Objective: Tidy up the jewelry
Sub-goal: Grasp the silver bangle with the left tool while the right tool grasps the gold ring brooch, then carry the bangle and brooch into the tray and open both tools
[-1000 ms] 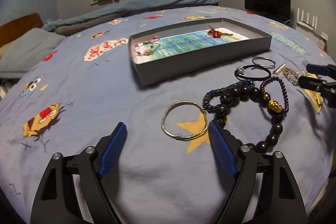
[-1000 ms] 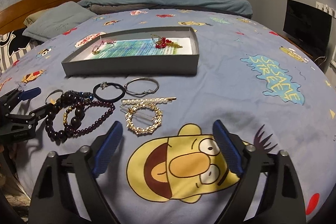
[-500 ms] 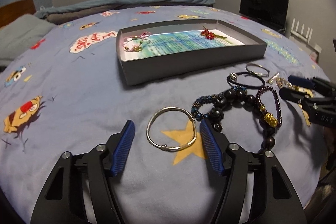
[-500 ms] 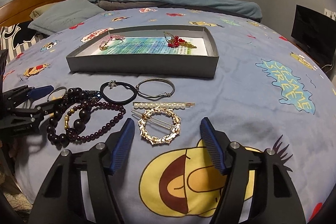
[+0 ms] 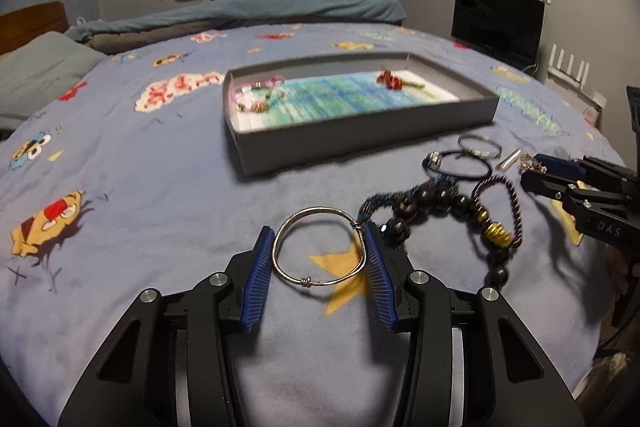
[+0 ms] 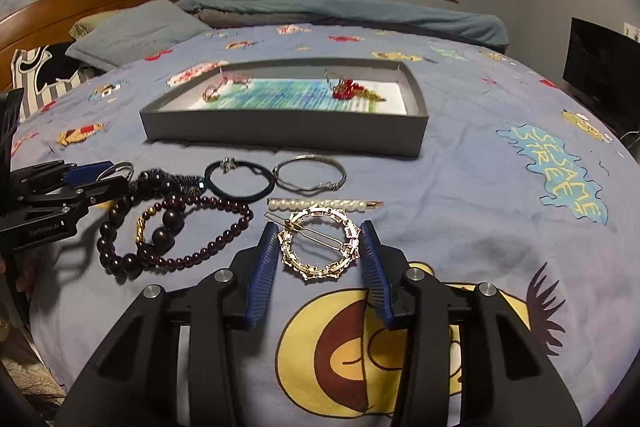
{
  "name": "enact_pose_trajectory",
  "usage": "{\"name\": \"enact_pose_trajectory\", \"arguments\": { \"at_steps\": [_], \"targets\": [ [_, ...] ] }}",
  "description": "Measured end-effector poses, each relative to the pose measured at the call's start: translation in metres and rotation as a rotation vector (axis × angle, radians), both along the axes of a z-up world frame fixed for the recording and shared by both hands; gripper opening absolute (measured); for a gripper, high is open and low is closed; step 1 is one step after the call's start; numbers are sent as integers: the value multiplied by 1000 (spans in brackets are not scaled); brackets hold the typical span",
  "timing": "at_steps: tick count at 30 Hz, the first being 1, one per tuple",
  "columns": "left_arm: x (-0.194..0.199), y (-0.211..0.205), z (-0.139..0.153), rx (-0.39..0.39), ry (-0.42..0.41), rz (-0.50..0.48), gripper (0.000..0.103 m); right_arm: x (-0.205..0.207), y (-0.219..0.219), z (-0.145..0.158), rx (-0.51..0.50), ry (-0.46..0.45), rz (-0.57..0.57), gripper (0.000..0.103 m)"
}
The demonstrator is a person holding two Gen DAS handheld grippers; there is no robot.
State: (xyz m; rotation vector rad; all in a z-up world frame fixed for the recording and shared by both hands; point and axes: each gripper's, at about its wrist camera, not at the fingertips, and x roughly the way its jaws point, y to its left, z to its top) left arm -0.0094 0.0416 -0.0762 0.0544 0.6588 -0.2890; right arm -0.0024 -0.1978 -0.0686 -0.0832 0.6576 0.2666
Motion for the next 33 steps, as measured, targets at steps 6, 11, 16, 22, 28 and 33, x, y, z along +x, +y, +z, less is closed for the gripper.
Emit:
{"name": "enact_pose_trajectory", "arguments": {
  "at_steps": [6, 11, 16, 22, 28, 33],
  "targets": [
    [-1, 5, 19, -22, -31, 5, 47, 3, -3, 12, 3, -12, 2, 42],
    [5, 7, 34, -17, -50, 15, 47, 12, -3, 31, -2, -34, 8, 42],
    [17, 0, 53, 9, -82, 15, 47, 29, -2, 52, 1, -60, 13, 42],
    [44, -10, 79, 0, -128, 6, 47, 62, 0, 77, 7, -94, -10, 42],
    [80, -20, 93, 7, -124, 14, 47, 91, 6, 91, 8, -124, -35, 42],
    [110, -19, 98, -22, -120, 28, 47, 116, 15, 88, -1, -114, -43, 42]
  ]
}}
